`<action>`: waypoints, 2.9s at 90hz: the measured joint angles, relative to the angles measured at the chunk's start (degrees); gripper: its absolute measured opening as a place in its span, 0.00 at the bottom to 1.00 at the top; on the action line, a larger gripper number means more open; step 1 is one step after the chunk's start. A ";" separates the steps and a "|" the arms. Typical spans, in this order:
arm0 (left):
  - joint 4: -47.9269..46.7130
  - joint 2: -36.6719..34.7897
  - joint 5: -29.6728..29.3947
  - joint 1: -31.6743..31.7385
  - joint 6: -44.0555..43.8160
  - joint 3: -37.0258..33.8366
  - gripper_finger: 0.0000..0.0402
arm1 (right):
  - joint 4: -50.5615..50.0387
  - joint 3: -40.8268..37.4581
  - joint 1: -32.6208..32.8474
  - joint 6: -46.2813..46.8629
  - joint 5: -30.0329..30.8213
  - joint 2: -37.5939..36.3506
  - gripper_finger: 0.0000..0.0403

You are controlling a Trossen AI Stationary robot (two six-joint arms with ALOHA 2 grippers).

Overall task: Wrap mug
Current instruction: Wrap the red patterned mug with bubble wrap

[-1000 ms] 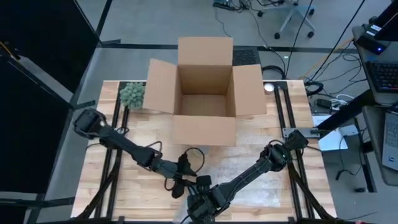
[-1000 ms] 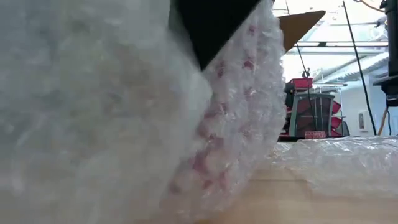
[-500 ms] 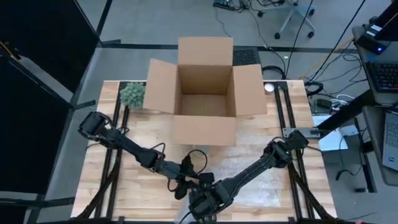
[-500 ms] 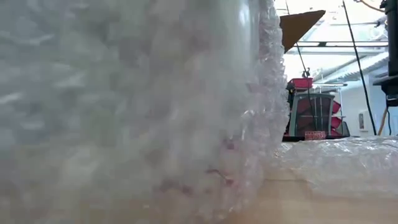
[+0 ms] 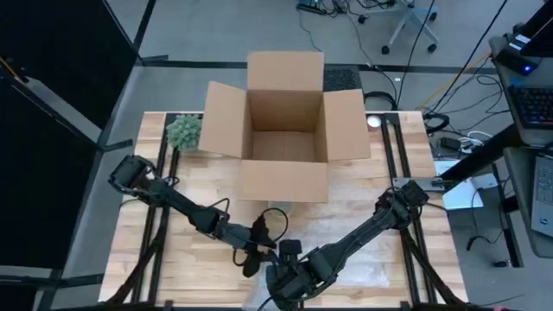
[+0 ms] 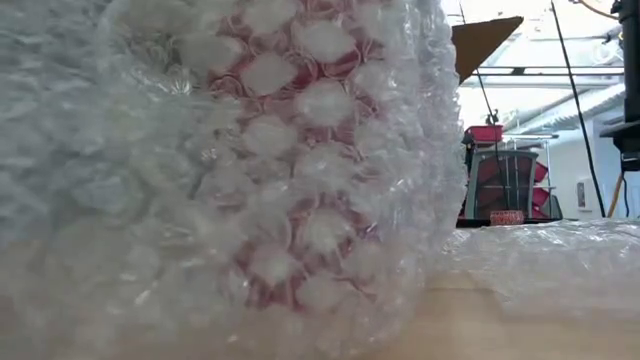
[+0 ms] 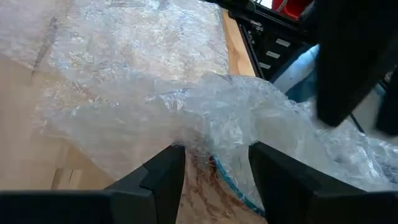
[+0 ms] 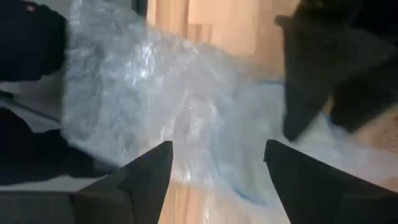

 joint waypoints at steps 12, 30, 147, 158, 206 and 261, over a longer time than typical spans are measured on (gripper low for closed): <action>0.00 0.01 0.00 0.00 0.00 0.00 0.41 | -3.32 -0.02 -0.38 2.03 2.12 3.76 0.60; 0.36 -0.26 0.00 -0.01 0.01 0.00 0.41 | -1.12 0.11 -0.46 -0.30 0.84 6.80 0.60; 0.84 -0.34 0.02 -0.09 0.20 -0.07 0.41 | -9.18 -0.11 -3.32 -1.57 4.70 -1.30 0.60; 0.81 -0.34 0.02 -0.13 0.20 -0.07 0.41 | -3.55 -0.09 -3.21 -2.97 -1.83 -0.10 0.60; 1.01 -0.34 0.15 -0.11 0.17 -0.07 0.41 | -11.42 1.70 -3.05 0.46 8.02 -5.16 0.60; 1.09 -0.34 0.07 -0.09 0.13 -0.07 0.41 | -4.79 -7.28 -4.39 8.48 9.14 -2.63 0.60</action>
